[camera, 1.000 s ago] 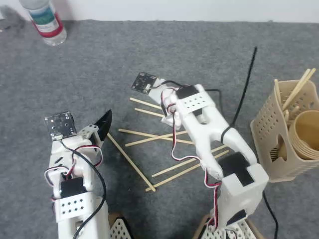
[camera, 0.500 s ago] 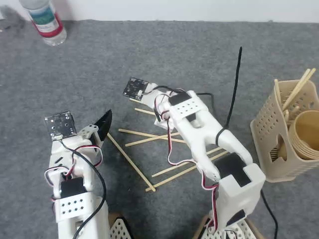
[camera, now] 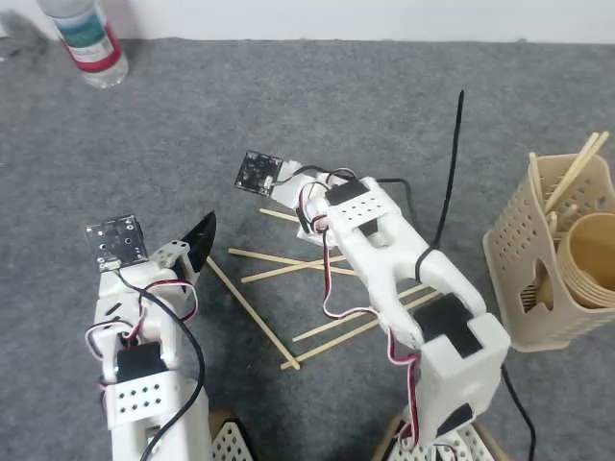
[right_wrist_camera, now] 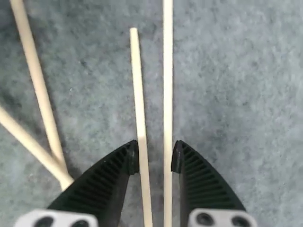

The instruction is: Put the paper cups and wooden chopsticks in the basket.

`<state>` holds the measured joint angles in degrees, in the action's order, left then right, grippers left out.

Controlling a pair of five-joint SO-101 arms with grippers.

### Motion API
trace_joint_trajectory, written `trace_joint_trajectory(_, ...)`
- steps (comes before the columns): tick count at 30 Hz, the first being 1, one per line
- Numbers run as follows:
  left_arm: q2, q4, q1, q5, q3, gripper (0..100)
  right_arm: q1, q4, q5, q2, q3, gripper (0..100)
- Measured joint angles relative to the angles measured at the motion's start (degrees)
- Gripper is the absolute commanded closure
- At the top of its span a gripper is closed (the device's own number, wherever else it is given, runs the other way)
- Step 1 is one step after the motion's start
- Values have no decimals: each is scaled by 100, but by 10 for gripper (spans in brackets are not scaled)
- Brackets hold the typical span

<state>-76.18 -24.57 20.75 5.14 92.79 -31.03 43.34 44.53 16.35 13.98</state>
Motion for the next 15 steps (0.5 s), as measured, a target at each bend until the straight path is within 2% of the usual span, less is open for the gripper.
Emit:
trace_joint_trajectory(5,0,0,0,0,0,614,35,-299,53,475,-53,876)
trace_joint_trajectory(15,0,-26,0,0,0,614,149,0,62,941,-668,876)
